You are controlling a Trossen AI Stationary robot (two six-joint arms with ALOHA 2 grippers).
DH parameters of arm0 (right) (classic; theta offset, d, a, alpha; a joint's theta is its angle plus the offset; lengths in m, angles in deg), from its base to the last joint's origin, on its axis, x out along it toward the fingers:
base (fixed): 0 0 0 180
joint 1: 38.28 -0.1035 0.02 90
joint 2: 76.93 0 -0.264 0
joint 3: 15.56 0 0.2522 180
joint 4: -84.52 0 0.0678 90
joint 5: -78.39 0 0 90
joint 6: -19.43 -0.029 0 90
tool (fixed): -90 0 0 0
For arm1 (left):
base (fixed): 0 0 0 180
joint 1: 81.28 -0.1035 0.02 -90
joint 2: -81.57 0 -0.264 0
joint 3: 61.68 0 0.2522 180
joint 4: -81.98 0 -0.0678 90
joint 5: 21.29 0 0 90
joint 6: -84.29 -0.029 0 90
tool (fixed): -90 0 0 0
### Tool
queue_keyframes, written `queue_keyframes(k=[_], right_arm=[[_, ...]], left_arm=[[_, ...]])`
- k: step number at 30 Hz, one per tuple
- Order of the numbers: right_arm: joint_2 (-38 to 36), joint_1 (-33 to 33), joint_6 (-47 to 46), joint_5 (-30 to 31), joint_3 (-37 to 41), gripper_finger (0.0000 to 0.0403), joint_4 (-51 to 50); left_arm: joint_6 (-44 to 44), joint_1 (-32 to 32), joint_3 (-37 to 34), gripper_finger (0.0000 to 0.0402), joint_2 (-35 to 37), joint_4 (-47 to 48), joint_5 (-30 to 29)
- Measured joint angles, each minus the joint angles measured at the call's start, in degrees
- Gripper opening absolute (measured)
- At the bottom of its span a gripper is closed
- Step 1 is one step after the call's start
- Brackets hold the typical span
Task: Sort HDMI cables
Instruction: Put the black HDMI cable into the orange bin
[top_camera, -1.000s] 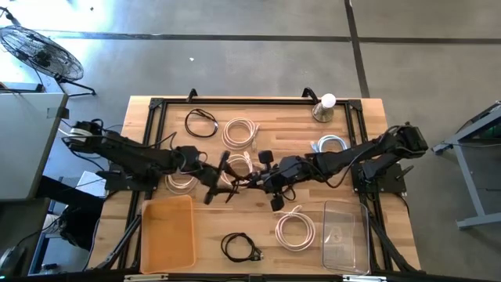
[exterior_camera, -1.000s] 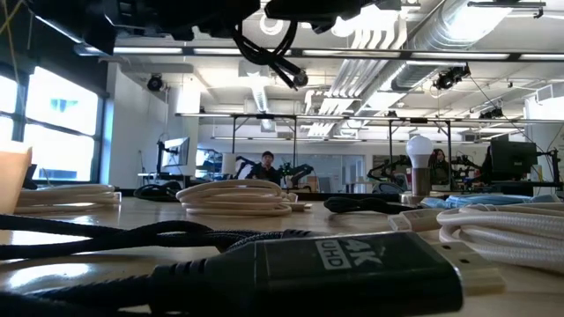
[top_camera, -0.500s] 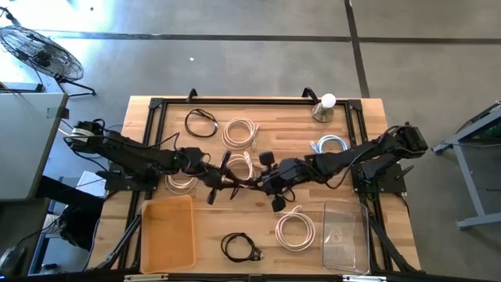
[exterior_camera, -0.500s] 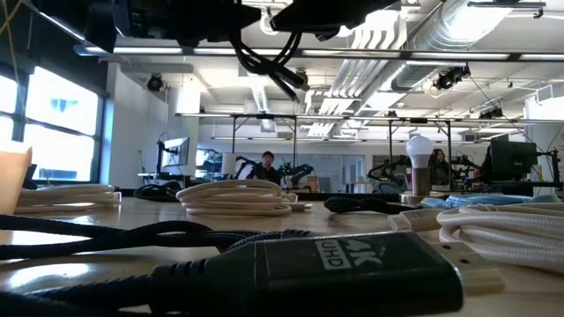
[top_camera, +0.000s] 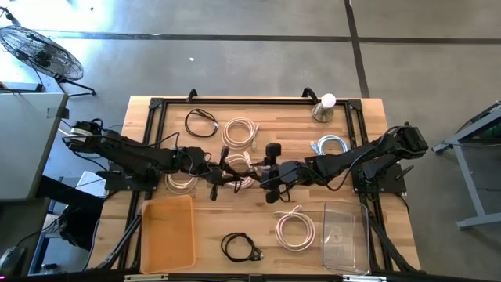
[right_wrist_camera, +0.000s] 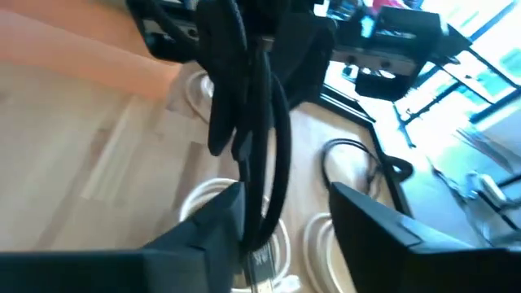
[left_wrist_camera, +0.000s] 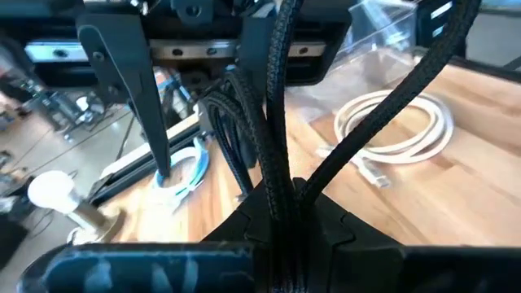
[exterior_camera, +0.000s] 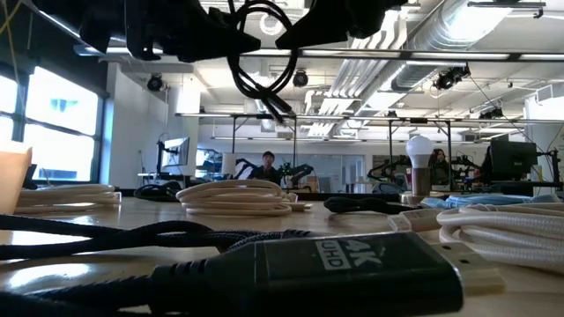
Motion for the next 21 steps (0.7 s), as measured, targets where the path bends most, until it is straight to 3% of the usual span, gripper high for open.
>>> queue_keyframes(k=[5, 10, 16, 21], right_arm=[[0.0, -0.5, 1.2, 3.1, -0.1, 0.0234, -1.6], [-0.1, -1.0, 1.8, 4.6, -0.1, 0.0259, -3.5], [-0.1, -1.0, 0.7, 4.7, -0.1, 0.0259, -6.3], [-0.1, -0.7, -0.2, 4.8, -0.1, 0.0261, -6.3]], left_arm=[[-0.9, 0.4, 0.0, 0.0023, 4.2, 5.3, -3.3], [-0.6, 4.4, 0.6, 0.0023, 10.1, 19.1, -12.1], [10.4, 16.6, 8.4, 0.0023, 16.1, 47.1, -24.5], [24.9, 29.3, 18.2, 0.0023, 15.3, 64.1, -29.0]])
